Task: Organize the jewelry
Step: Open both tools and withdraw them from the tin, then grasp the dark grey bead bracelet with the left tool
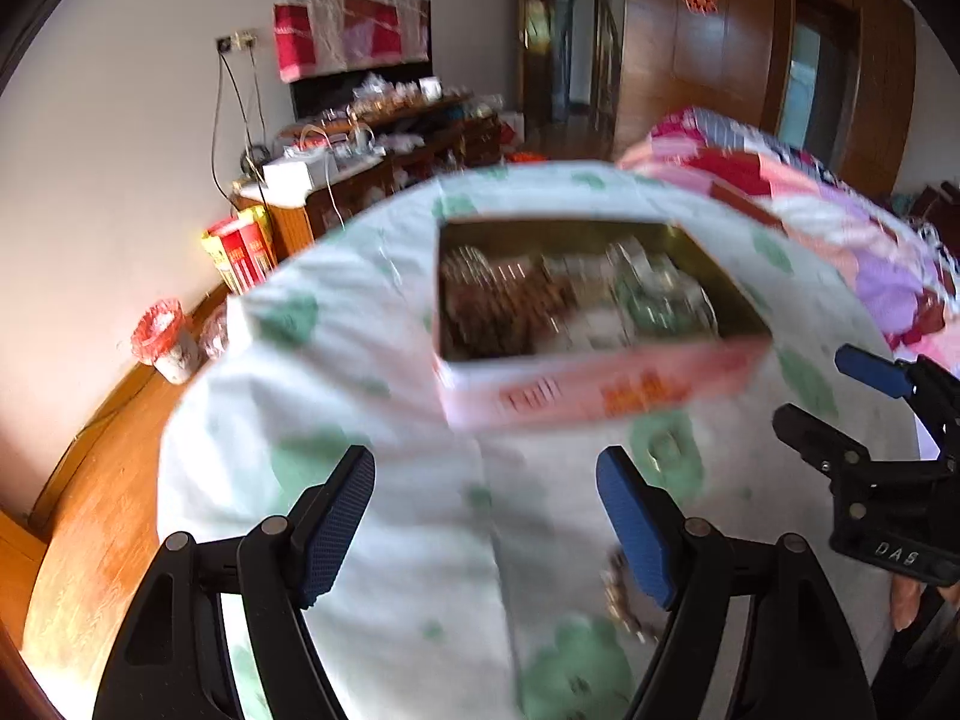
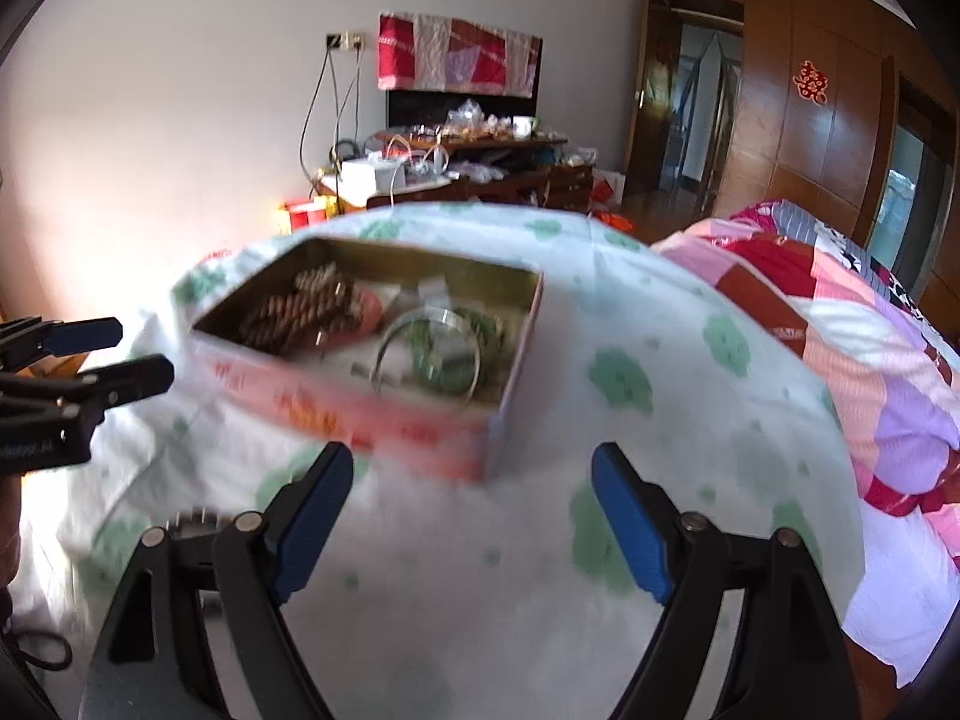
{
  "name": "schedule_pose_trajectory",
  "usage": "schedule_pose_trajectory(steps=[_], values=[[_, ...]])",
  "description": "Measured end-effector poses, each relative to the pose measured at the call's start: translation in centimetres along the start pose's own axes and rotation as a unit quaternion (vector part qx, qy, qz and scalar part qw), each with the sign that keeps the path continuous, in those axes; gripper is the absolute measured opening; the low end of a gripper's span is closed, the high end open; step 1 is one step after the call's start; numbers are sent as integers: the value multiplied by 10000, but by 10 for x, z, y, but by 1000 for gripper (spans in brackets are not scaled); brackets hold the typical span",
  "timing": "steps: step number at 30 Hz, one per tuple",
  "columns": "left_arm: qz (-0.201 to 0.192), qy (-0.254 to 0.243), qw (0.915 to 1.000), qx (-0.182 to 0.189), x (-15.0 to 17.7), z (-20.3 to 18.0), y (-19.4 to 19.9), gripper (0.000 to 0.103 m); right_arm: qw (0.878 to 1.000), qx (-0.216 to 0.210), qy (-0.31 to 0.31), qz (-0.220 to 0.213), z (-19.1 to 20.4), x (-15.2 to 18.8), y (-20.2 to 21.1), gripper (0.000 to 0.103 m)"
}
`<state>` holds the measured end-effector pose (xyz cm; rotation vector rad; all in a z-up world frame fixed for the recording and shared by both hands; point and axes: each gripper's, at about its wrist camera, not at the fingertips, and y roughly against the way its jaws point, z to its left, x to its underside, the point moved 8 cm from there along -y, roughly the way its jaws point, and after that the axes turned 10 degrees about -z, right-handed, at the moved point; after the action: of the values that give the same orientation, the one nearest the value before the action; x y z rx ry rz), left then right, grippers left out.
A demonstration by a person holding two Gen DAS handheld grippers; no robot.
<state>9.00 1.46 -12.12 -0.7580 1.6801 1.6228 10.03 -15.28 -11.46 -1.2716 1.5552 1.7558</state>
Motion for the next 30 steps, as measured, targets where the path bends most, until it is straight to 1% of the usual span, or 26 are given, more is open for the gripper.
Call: schedule_pose_trajectory(steps=[2, 3, 5, 7, 11, 12, 13, 14, 15, 16, 17, 18, 19, 22, 26, 30], values=[[133, -134, 9997, 170, 7, -14, -1, 77, 9999, 31, 66, 75, 4, 9, 3, 84], [184, -319, 9992, 124, 12, -20, -1, 77, 9999, 33, 100, 88, 6, 14, 5, 84], [238, -485, 9984, 159, 18, -28, 0, 77, 9998, 41, 189, 90, 9, 20, 7, 84], [334, -549, 9977, 200, 23, -33, -1, 77, 9996, 89, 259, 115, 8, 25, 7, 84], [574, -613, 9962, 245, 36, -35, -9, 76, 9998, 109, 119, 153, 2, 28, 5, 84], [630, -621, 9958, 245, 41, -34, -11, 75, 9998, 108, 107, 138, 3, 27, 5, 84], [586, -673, 9958, 215, 41, -34, -12, 74, 9998, 110, 104, 128, 2, 27, 5, 84], [544, -723, 9958, 157, 41, -32, -12, 65, 9998, 114, 109, 132, 3, 28, 5, 84], [526, -721, 9959, 153, 40, -31, -12, 45, 9998, 114, 113, 141, 3, 29, 5, 84], [543, -690, 9959, 210, 40, -29, -12, 32, 9998, 111, 115, 142, 3, 28, 6, 84], [558, -656, 9960, 223, 39, -25, -14, 10, 9998, 108, 116, 140, 3, 28, 6, 84], [542, -678, 9961, 182, 38, -21, -15, 8, 9998, 110, 117, 141, 3, 29, 6, 84], [509, -670, 9964, 124, 36, -15, -17, 8, 9998, 111, 119, 141, 3, 29, 6, 84], [444, -384, 9983, 43, 30, 2, -20, 8, 9998, 105, 118, 149, 3, 29, 6, 84], [326, -62, 9994, -44, 18, 23, -25, 8, 9998, -56, 16, 210, 9, 25, 5, 84], [263, 86, 9996, -4, 15, 27, -26, 8, 9996, -165, 43, 233, 20, 14, 1, 84]])
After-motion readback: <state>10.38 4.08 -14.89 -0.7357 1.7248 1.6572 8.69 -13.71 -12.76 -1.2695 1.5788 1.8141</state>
